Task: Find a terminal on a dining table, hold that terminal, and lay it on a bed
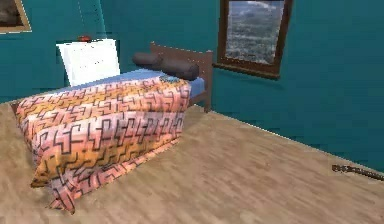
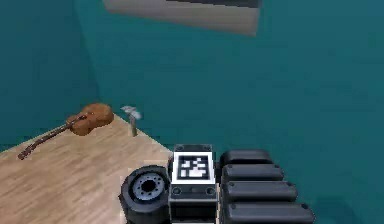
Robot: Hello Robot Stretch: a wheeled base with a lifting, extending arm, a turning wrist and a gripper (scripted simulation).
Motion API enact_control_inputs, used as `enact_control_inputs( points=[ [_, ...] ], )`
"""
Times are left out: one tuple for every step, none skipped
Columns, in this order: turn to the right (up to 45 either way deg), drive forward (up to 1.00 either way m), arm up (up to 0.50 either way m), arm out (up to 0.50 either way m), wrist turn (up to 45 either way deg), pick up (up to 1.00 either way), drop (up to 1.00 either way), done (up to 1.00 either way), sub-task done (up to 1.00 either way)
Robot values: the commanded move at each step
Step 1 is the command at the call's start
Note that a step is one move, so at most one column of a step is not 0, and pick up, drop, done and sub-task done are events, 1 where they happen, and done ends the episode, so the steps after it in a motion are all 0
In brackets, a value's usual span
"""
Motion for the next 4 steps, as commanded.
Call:
enact_control_inputs(
  points=[
    [-45.0,0.00,0.00,0.00,0.0,0.00,0.00,0.00,0.00],
    [-9.0,0.00,0.00,0.00,0.0,0.00,0.00,0.00,0.00],
    [0.0,0.60,0.00,0.00,0.0,0.00,0.00,0.00,0.00],
    [-9.0,0.00,0.00,0.00,0.0,0.00,0.00,0.00,0.00]
  ],
)
